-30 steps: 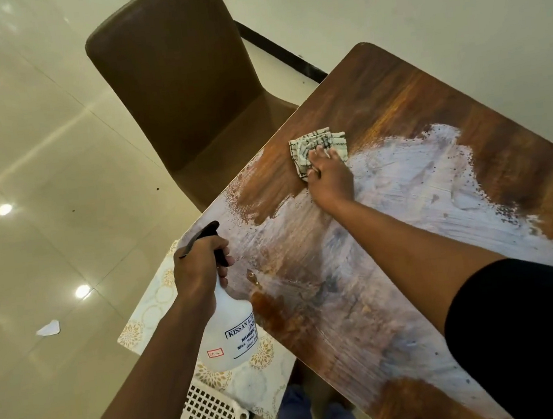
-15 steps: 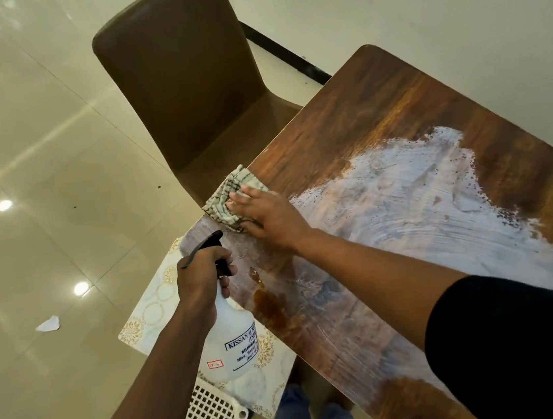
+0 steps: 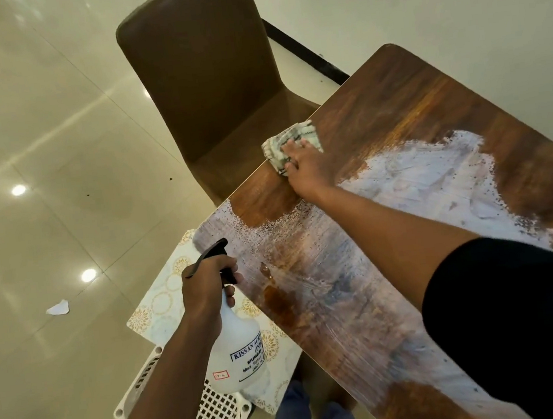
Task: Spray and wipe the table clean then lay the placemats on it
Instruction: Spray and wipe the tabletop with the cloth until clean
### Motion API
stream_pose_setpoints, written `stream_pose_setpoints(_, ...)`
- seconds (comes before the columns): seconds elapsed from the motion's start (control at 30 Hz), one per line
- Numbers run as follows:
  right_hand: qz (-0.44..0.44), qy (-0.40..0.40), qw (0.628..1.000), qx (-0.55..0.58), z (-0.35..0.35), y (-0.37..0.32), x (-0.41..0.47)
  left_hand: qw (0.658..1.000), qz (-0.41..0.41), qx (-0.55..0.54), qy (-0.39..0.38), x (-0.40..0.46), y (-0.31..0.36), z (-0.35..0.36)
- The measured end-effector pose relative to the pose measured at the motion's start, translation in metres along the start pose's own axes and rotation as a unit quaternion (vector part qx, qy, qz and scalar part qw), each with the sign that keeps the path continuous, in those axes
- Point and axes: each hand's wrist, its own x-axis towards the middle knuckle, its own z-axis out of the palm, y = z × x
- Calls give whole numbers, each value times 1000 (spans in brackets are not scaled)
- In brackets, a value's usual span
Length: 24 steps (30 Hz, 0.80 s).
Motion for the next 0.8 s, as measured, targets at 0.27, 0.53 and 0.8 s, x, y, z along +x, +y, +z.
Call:
stream_pose_setpoints(0.27, -269, -110, 957, -12, 53, -12, -127, 1000, 4, 1, 16, -8, -2, -10)
stream_pose_setpoints(0.53, -102, -69, 992, 28, 5, 29, -76, 1000, 12, -18, 18, -13, -15, -18)
stream_pose_setpoints(0.8, 17, 36, 998, 47, 34, 6, -91, 994, -9, -60, 89, -15, -26, -21)
